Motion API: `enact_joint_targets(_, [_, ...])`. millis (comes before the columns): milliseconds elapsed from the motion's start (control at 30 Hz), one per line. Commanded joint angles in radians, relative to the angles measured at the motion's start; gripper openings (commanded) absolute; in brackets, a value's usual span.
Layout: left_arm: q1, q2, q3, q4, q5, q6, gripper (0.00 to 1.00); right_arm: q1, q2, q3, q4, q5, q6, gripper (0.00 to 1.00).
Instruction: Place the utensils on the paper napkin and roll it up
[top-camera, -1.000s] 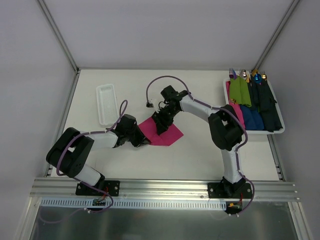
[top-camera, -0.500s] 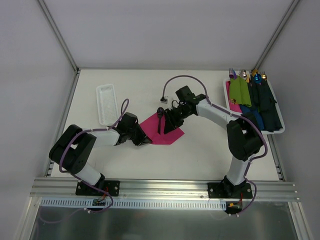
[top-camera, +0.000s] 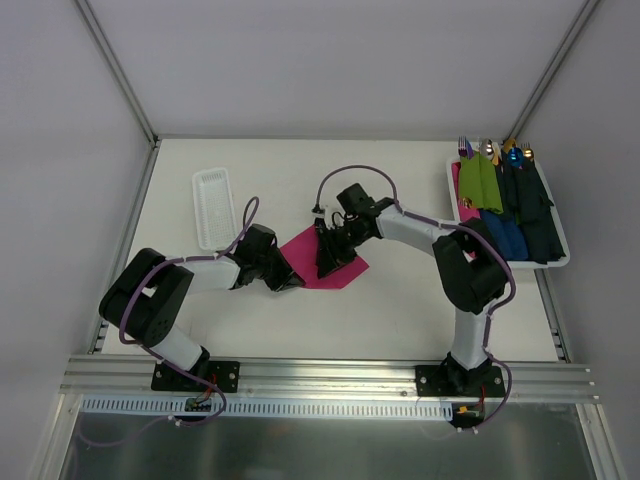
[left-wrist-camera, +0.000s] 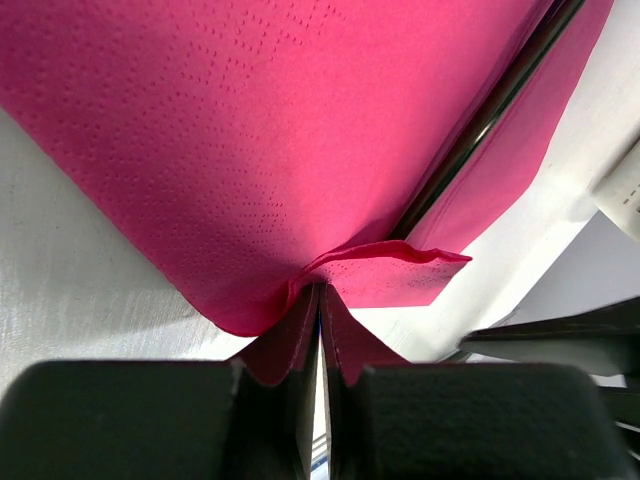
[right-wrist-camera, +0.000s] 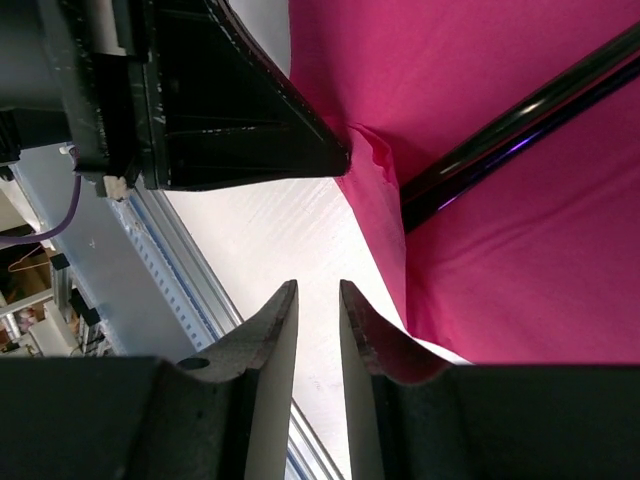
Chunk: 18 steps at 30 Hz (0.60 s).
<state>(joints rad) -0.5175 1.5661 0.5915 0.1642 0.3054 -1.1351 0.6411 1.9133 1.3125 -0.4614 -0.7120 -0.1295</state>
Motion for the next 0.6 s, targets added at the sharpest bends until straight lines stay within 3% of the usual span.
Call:
enact_joint_targets(0, [-0.007, 0.015, 0.014, -0.057, -0.026, 0.023, 0.04, 0.014, 0.03, 0.008, 0.013, -0.001, 0.045, 0.26])
enact_joint_targets(567, [-0.007, 0.018, 0.016, -0.061, -0.026, 0.026, 0.03, 0.002, 0.133, 0.008, -0.048, 0.147, -0.004, 0.26])
